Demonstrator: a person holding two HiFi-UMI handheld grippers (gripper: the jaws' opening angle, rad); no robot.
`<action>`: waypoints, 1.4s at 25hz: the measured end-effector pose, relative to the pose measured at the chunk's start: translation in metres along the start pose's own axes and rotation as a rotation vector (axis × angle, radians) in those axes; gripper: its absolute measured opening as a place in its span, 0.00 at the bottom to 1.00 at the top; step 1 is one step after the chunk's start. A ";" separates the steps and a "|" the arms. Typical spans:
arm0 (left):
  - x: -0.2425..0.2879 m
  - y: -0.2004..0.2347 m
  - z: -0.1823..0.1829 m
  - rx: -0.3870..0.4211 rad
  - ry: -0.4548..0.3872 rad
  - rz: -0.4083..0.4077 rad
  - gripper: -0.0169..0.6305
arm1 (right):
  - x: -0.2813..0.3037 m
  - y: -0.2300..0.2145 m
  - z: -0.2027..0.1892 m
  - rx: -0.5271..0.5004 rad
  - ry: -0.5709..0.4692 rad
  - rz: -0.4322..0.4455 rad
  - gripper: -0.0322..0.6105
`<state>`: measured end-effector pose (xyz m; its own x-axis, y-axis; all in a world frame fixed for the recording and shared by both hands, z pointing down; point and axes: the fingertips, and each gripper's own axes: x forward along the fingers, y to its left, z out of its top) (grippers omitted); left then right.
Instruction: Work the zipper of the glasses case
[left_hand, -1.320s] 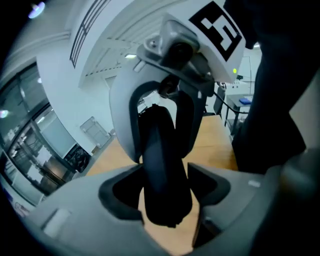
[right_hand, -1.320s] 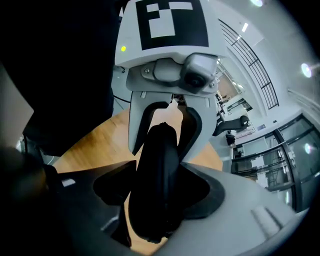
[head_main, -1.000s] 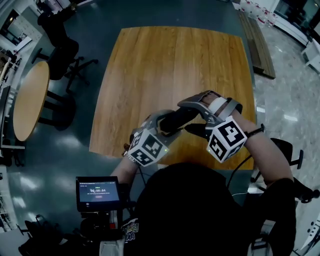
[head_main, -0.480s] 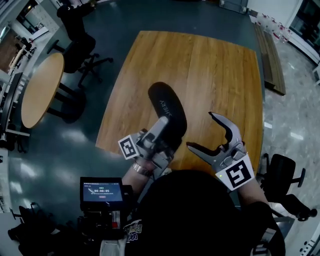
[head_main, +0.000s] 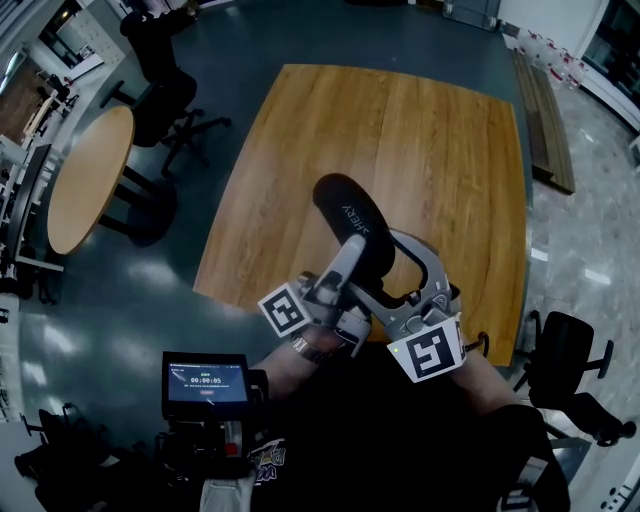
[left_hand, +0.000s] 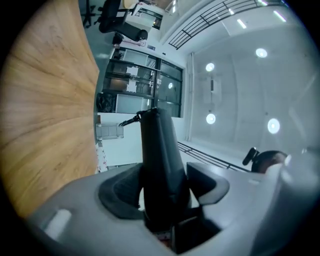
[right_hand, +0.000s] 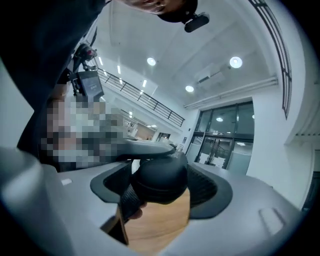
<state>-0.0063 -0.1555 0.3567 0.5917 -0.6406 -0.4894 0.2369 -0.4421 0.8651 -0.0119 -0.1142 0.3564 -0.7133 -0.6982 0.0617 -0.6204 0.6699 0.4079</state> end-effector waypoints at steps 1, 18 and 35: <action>-0.001 0.000 -0.001 0.010 0.001 0.004 0.43 | -0.001 0.002 0.000 -0.009 0.000 0.004 0.57; 0.011 -0.036 0.011 0.183 0.100 -0.080 0.49 | -0.038 0.011 0.015 -0.342 -0.030 0.118 0.53; 0.006 -0.009 0.011 1.768 0.718 0.151 0.44 | -0.063 -0.077 0.022 0.202 -0.022 0.126 0.28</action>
<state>-0.0137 -0.1620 0.3450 0.7999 -0.5918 0.0994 -0.5058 -0.7541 -0.4190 0.0741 -0.1164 0.3011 -0.7948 -0.6016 0.0797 -0.5770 0.7899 0.2078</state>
